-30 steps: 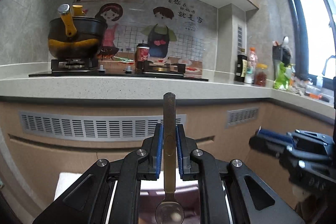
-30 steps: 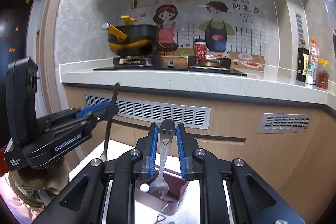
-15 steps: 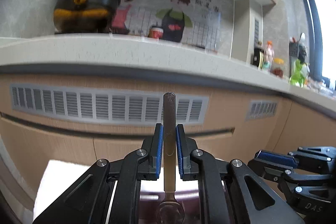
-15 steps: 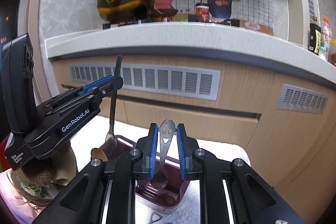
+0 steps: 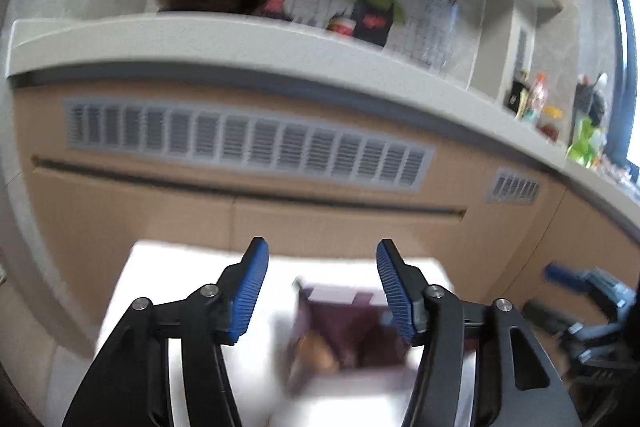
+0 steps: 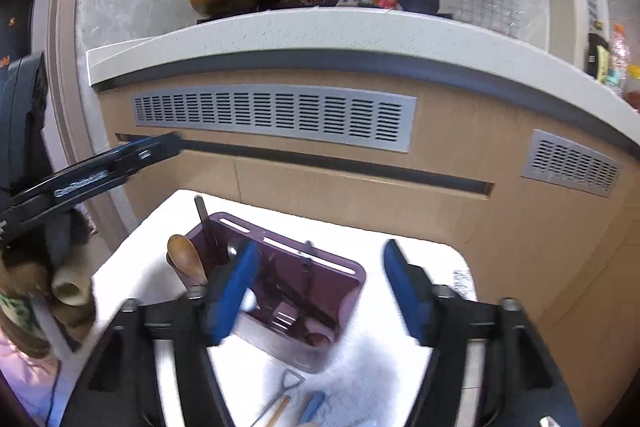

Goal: Organize utensils

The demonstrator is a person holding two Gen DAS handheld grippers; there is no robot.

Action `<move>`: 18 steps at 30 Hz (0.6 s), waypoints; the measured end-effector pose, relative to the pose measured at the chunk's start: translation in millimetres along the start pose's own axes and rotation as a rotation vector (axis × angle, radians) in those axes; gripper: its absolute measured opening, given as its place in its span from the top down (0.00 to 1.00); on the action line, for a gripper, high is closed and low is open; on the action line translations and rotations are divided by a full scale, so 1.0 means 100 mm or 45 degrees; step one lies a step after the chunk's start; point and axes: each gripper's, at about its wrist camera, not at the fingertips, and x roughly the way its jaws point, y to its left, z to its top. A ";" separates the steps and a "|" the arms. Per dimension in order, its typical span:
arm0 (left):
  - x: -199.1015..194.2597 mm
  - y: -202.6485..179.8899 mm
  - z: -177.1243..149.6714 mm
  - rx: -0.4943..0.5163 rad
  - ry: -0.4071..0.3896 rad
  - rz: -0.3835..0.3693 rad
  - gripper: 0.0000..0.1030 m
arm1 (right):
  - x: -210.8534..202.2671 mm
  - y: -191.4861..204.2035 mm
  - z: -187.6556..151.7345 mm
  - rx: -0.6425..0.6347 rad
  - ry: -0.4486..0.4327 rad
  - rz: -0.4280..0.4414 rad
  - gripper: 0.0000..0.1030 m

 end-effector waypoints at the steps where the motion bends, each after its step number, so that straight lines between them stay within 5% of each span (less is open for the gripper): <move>1: 0.00 0.03 -0.07 0.012 0.059 0.018 0.44 | -0.09 0.00 -0.06 -0.001 -0.018 -0.024 0.18; 4: 0.00 0.12 -0.37 0.062 0.243 0.063 0.44 | -0.25 0.03 -0.21 -0.004 -0.023 -0.079 0.06; 11: -0.10 0.43 -1.18 -0.032 0.572 0.103 0.37 | -0.33 0.23 -0.73 -0.118 0.111 -0.128 0.02; 15: -0.18 0.42 -1.50 -0.058 0.664 0.126 0.18 | -0.28 0.25 -1.09 -0.152 0.211 -0.208 0.02; 18: -0.23 0.38 -1.67 -0.092 0.695 0.112 0.14 | -0.22 0.19 -1.31 -0.116 0.298 -0.189 0.01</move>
